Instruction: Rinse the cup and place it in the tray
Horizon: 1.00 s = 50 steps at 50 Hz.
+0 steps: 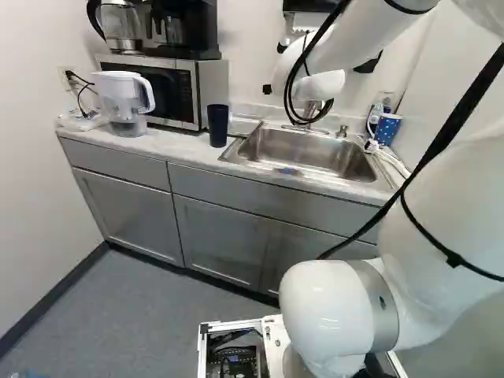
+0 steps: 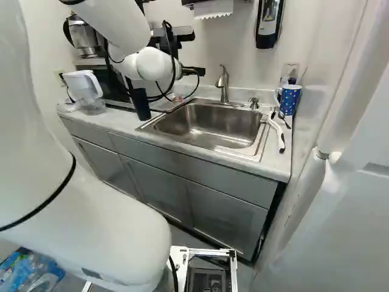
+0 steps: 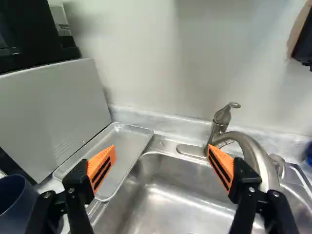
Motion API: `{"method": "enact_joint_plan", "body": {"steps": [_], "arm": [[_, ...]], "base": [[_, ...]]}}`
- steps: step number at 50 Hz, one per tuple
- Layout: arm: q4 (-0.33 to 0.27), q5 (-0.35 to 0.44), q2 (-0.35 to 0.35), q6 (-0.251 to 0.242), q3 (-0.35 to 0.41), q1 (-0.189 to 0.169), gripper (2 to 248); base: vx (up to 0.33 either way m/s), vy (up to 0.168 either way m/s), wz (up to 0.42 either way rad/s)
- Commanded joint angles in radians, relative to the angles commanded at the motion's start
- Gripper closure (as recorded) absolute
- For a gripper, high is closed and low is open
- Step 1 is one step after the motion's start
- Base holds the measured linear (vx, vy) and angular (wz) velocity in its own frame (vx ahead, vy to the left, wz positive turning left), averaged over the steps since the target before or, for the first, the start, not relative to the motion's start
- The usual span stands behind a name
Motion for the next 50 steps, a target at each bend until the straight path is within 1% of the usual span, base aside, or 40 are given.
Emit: {"method": "enact_joint_plan", "body": {"steps": [50], "arm": [[0.0,0.0,-0.144,0.0,-0.139,-0.02,3]], "base": [[0.0,0.0,0.0]]}}
